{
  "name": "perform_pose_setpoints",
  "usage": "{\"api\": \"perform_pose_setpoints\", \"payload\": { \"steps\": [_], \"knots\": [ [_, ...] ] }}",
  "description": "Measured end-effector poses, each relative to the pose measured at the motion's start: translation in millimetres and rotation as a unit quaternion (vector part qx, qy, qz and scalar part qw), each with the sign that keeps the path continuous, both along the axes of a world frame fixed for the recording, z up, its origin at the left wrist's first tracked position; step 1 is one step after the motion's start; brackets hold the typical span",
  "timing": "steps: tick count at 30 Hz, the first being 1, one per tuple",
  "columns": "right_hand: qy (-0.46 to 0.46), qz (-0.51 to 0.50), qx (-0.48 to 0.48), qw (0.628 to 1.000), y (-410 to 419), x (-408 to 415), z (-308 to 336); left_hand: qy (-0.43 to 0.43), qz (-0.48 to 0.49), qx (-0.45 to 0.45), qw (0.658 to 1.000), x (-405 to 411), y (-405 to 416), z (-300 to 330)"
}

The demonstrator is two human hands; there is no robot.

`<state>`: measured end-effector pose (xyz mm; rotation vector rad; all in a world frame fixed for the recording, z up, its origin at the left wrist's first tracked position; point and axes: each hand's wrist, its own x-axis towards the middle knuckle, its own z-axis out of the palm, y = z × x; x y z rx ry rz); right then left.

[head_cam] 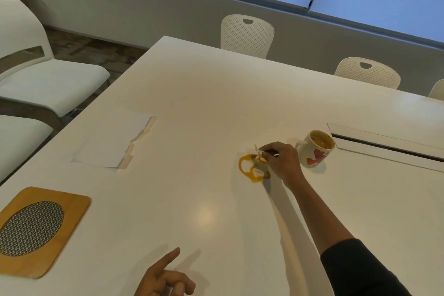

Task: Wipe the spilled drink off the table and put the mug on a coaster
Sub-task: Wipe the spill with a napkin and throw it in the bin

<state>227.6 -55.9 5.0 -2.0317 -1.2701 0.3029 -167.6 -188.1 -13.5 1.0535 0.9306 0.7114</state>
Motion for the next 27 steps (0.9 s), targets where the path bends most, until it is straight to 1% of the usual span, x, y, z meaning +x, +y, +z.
{"api": "perform_pose_setpoints", "payload": {
  "steps": [2,5,7,10,14,17,20,23,27],
  "knots": [
    [-0.032,0.017,-0.001,0.999,3.7,-1.6,2.1,0.006,-0.003,0.010,1.000,-1.4,-0.3,-2.5],
    [-0.077,0.065,-0.041,0.994,6.8,-6.5,-2.6,0.019,-0.020,0.030,0.999,-3.2,1.5,-6.7],
    [-0.115,0.112,-0.056,0.985,6.6,-8.6,-8.4,0.030,-0.024,0.027,0.999,-5.2,1.2,-9.5],
    [-0.148,0.156,-0.048,0.975,5.6,-9.0,-14.7,0.028,-0.033,0.006,0.999,-7.5,4.1,-13.8],
    [-0.173,0.184,-0.055,0.966,5.0,-6.6,-13.3,0.025,-0.037,-0.030,0.999,-7.7,7.6,-18.2],
    [-0.174,0.205,-0.059,0.961,3.0,-4.3,-11.2,0.057,-0.050,0.004,0.997,-8.5,4.8,-19.7],
    [-0.173,0.232,-0.053,0.956,0.1,-1.9,-6.4,0.061,-0.045,0.015,0.997,-7.6,3.0,-20.0],
    [-0.179,0.261,-0.057,0.947,-4.9,0.9,-1.8,0.074,-0.039,0.044,0.996,-6.4,-0.3,-18.9],
    [-0.183,0.257,-0.080,0.945,-13.0,7.3,-0.2,0.077,-0.024,0.053,0.995,-7.1,-0.9,-17.7]
  ]
}}
